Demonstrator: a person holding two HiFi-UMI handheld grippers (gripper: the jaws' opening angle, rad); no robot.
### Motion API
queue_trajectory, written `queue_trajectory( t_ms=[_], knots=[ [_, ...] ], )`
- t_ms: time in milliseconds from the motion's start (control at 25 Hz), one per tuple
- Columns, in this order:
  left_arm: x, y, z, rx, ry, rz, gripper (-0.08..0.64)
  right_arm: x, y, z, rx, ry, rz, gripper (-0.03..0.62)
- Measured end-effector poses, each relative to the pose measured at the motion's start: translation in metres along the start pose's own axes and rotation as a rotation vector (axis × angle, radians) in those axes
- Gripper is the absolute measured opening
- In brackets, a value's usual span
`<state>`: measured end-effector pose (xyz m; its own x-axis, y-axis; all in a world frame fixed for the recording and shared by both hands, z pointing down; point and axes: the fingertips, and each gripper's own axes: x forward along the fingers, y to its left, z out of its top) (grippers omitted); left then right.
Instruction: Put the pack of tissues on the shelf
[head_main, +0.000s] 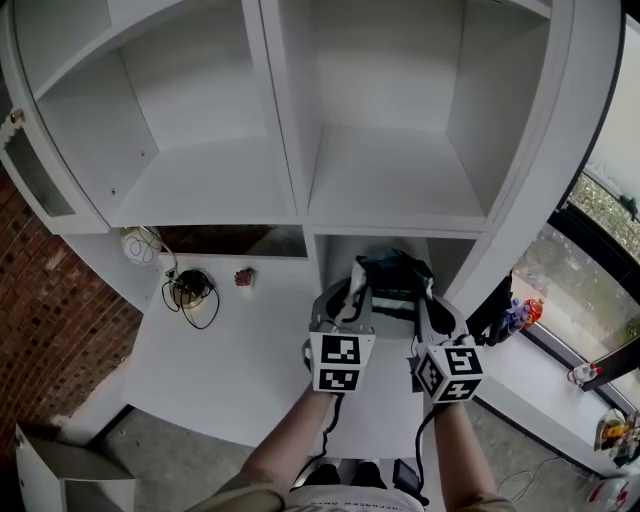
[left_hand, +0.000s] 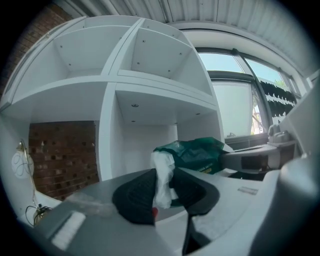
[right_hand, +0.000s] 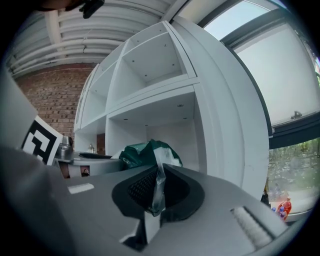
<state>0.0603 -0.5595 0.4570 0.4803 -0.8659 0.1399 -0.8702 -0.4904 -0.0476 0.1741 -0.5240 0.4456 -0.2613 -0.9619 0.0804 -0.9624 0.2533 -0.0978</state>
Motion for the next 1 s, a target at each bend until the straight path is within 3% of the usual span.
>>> queue_trajectory(
  t_ms=[240, 480, 1000],
  knots=[
    [0.019, 0.005, -0.005, 0.018, 0.026, 0.037, 0.12, 0.021, -0.009, -0.005, -0.067, -0.004, -0.06, 0.005],
    [0.036, 0.005, -0.016, -0.016, 0.05, 0.069, 0.12, 0.037, -0.019, -0.011, -0.124, 0.023, -0.12, 0.005],
    [0.055, 0.012, -0.031, 0.003, 0.077, 0.147, 0.12, 0.062, -0.027, -0.026, -0.141, 0.022, -0.202, 0.005]
  ],
)
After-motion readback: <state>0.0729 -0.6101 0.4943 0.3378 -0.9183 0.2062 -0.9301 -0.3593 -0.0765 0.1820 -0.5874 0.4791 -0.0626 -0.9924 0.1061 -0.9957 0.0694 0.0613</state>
